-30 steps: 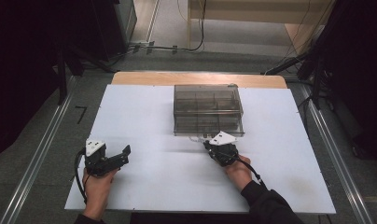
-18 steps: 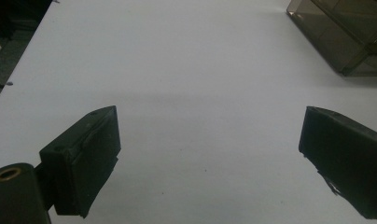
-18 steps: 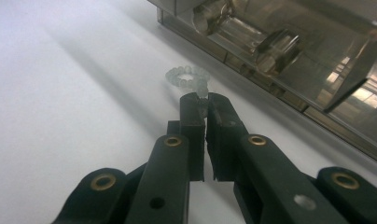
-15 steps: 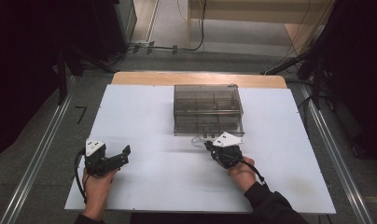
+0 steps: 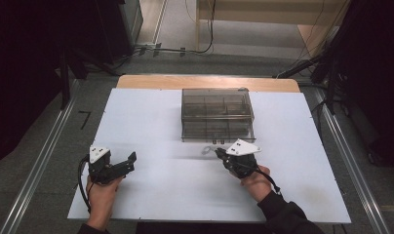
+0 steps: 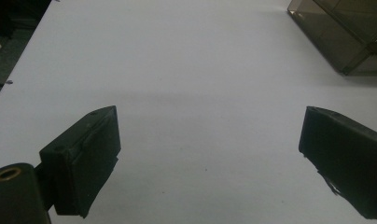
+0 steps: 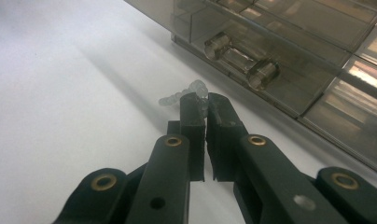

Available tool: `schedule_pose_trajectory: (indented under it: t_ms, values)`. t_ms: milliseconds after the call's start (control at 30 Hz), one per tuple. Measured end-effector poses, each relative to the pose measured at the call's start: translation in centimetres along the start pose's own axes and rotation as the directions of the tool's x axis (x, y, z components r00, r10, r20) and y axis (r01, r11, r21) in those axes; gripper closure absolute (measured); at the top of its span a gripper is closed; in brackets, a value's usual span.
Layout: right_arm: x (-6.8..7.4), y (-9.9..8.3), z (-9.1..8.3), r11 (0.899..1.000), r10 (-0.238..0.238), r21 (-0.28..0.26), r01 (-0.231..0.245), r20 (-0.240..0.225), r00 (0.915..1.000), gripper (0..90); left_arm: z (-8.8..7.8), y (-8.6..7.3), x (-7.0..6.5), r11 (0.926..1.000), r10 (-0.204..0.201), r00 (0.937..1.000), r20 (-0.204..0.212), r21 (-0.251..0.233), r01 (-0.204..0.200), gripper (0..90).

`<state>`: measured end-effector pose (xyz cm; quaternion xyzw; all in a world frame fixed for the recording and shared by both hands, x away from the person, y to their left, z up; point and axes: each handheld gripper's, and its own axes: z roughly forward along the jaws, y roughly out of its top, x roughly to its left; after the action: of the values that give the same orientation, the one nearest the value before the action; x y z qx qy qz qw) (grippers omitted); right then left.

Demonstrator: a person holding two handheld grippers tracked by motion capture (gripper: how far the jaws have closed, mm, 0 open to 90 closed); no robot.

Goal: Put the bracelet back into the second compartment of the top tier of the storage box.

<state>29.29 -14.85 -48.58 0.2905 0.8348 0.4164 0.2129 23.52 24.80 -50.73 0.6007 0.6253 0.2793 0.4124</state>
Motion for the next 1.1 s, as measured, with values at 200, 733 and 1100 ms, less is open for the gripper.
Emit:
schedule_pose_trajectory:
  t_ms: [200, 733, 1100]
  values:
    - [0.0, 0.1, -0.5, 1.000, 0.007, -0.011, -0.007, -0.009, 0.9999, 83.0, 0.0, 0.0, 0.0, 1.0000, -0.001, 1.0000, 0.000, 0.001, 0.001, 5.8]
    - [-0.1, 0.8, -2.3, 0.998, 0.021, -0.054, -0.023, -0.029, 0.9994, 83.1, 0.0, 0.0, 0.0, 1.0000, -0.002, 1.0000, -0.001, 0.000, 0.002, 5.8]
    - [0.0, 1.4, -3.2, 0.996, 0.028, -0.089, -0.031, -0.041, 0.9988, 83.1, 0.0, 0.0, 0.0, 1.0000, 0.000, 1.0000, 0.000, 0.001, 0.000, 5.8]
